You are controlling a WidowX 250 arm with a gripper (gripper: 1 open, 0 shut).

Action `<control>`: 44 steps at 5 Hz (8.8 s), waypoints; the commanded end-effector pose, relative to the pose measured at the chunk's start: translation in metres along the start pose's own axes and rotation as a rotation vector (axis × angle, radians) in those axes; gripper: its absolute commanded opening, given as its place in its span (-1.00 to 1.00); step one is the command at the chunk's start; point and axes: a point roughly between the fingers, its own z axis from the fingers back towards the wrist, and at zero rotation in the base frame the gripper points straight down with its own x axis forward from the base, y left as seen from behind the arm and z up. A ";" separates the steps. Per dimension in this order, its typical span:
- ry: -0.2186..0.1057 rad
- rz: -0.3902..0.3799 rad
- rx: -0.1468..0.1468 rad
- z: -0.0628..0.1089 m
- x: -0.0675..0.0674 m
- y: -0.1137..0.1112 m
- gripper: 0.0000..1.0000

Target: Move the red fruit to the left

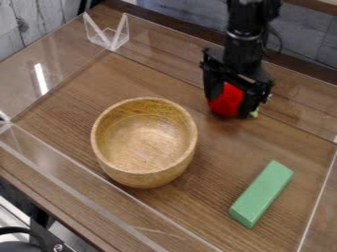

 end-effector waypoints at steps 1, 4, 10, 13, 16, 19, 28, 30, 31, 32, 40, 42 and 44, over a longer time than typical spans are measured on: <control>-0.044 -0.020 0.000 0.012 0.016 -0.003 1.00; -0.050 -0.020 -0.006 0.007 0.020 0.023 -1.00; -0.057 0.073 0.000 0.001 0.034 0.014 1.00; -0.070 0.076 0.006 -0.009 0.039 0.025 1.00; -0.130 0.104 0.003 0.016 0.029 0.011 -1.00; -0.216 0.111 -0.011 0.085 0.012 0.054 -1.00; -0.207 0.327 0.023 0.050 -0.026 0.086 -1.00; -0.208 0.390 0.035 0.060 -0.019 0.102 -1.00; -0.209 0.435 0.044 0.073 -0.022 0.129 -1.00; -0.205 0.463 0.056 0.071 -0.022 0.145 -1.00; -0.144 0.431 0.123 0.011 -0.035 0.247 -1.00; -0.140 0.399 0.093 0.008 -0.031 0.257 -1.00; -0.140 0.375 0.065 0.008 -0.022 0.252 1.00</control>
